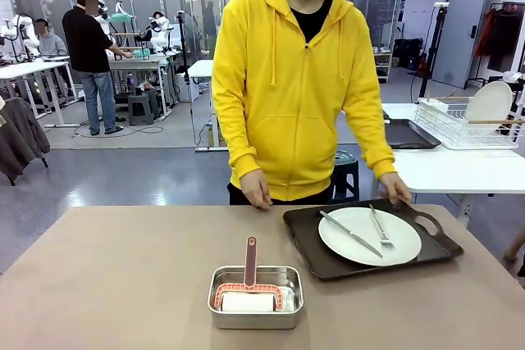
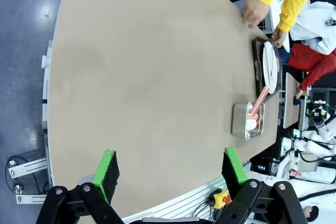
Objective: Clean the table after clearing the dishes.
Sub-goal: When the right (or left) Handle tray is removed, use the right hand (or left hand) to clean the right (or left) side of the table with the Lint Roller.
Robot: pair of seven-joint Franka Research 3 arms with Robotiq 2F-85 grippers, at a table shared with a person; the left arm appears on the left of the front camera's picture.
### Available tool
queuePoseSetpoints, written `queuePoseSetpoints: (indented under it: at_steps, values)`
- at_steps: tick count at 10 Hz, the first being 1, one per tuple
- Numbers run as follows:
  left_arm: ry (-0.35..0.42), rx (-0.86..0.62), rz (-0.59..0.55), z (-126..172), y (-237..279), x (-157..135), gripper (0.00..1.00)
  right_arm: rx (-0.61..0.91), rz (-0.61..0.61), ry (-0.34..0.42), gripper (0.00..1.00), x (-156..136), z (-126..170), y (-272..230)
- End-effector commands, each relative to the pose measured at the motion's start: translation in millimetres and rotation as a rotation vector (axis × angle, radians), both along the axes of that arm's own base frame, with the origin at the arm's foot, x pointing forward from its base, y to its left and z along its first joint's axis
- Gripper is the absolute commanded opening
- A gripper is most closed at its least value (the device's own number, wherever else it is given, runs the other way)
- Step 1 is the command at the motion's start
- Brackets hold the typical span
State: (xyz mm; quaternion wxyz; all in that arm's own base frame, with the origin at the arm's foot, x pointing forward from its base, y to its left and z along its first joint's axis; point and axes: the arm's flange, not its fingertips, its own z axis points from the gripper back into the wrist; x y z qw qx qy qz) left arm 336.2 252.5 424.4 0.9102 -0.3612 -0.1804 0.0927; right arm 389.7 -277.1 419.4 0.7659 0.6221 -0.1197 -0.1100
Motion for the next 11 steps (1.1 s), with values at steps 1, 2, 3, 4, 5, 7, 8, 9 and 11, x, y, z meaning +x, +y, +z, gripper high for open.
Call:
queuePoseSetpoints:
  at_steps: [1,2,3,4,5,7,8,9,11]
  values:
    - [-0.009,-0.010,-0.003,3.0,0.5,-2.1,1.00,0.002,0.002,-0.007,1.00,-1.7,3.3,0.8]
    - [-0.009,-0.010,-0.003,3.0,0.5,-2.1,1.00,0.002,0.002,-0.007,1.00,-1.7,3.3,0.8]
    - [-0.009,-0.010,-0.003,3.0,0.5,-2.1,1.00,0.002,0.002,-0.007,1.00,-1.7,3.3,0.8]
    - [-0.009,-0.010,-0.003,3.0,0.5,-2.1,1.00,0.002,0.002,-0.007,1.00,-1.7,3.3,0.8]
    - [-0.009,-0.010,-0.003,3.0,0.5,-2.1,1.00,0.002,0.002,-0.007,1.00,-1.7,3.3,0.8]
    - [-0.009,-0.010,-0.003,3.0,0.5,-2.1,1.00,0.002,0.002,-0.007,1.00,-1.7,3.3,0.8]
    - [-0.009,-0.010,-0.003,3.0,0.5,-2.1,1.00,0.002,0.002,-0.007,1.00,-1.7,3.3,0.8]
    - [-0.009,-0.010,-0.003,3.0,0.5,-2.1,1.00,0.002,0.002,-0.007,1.00,-1.7,3.3,0.8]
    - [-0.009,-0.010,-0.003,3.0,0.5,-2.1,1.00,0.002,0.002,-0.007,1.00,-1.7,3.3,0.8]
